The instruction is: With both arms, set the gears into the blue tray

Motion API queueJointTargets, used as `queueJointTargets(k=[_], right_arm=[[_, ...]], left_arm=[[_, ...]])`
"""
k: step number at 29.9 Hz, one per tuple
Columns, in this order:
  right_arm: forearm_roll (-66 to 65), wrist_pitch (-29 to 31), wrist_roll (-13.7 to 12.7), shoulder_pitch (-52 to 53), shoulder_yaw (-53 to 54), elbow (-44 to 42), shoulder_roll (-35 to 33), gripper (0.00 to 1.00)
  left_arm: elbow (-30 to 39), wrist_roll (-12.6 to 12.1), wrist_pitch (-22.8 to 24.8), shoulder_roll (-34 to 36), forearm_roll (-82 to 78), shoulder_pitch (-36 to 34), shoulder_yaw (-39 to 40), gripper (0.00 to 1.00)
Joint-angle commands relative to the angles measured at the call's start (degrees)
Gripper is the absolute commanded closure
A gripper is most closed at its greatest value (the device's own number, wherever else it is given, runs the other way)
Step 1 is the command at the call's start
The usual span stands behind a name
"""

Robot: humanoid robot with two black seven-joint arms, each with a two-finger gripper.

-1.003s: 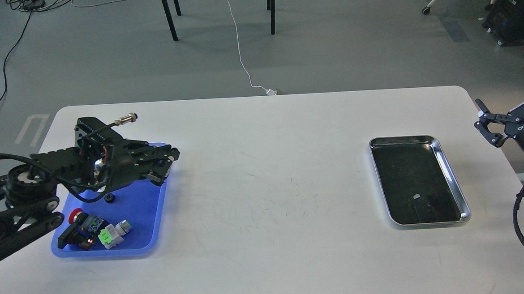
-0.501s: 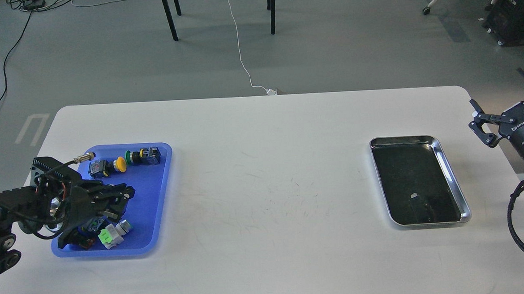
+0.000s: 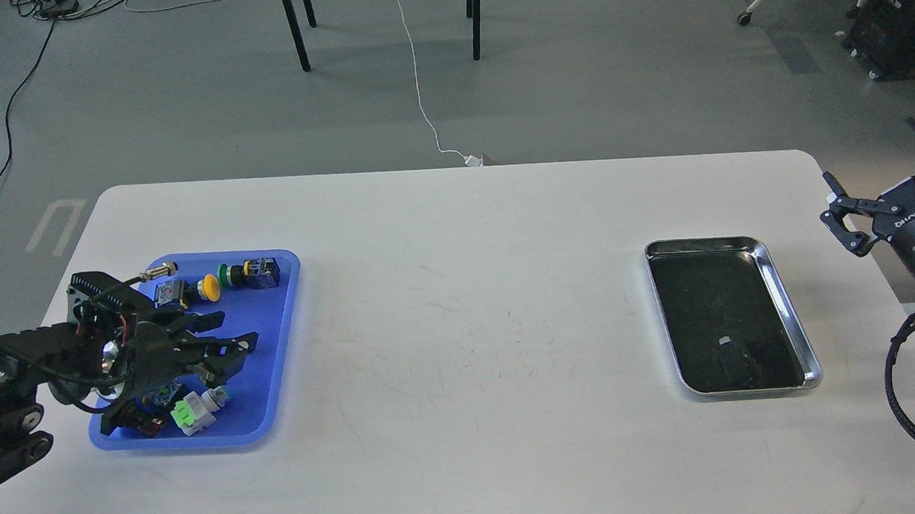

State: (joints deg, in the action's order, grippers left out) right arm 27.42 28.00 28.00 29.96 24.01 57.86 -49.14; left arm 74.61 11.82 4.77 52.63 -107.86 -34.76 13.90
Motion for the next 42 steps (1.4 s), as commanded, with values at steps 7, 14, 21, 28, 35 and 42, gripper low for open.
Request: queueJointTargets(k=[7,14,21,28,35,42], right_arm=[[-0.2,0.0,0.0,0.1,3.8,-1.3,0.0,0.02],[-0.2,0.0,0.0,1.3,6.4,-3.4,-0.1,0.02],[-0.6,0.0,0.0,4.6,6.4,-4.0,-0.1,0.02],[-0.3,0.0,-2.3,10.2,7.4,-10.4,7.9,0.02],[-0.3,0.0,-4.0,11.1,13.9,-17.1,20.7,0.02],[-0.3,0.0,-9.7,17.9,15.4,-29.4,30.8,0.02]], left_arm=[[-1.0,-0.7,0.4,-4.6,33.2,-2.5,14.4,0.09],[-7.1,-1.1,0.5,-13.1,68.0,-7.9,18.8,0.02],[-19.4,-1.1,0.7,-25.9,88.7,-11.4,21.2,0.02],[-22.5,-0.7,2.2,-32.5,98.3,-10.7,32.7,0.02],[-29.5,-0.5,10.0,-38.5,99.6,-6.5,42.0,0.02],[-36.6,-0.4,12.5,-38.5,101.6,-7.2,41.9,0.02]])
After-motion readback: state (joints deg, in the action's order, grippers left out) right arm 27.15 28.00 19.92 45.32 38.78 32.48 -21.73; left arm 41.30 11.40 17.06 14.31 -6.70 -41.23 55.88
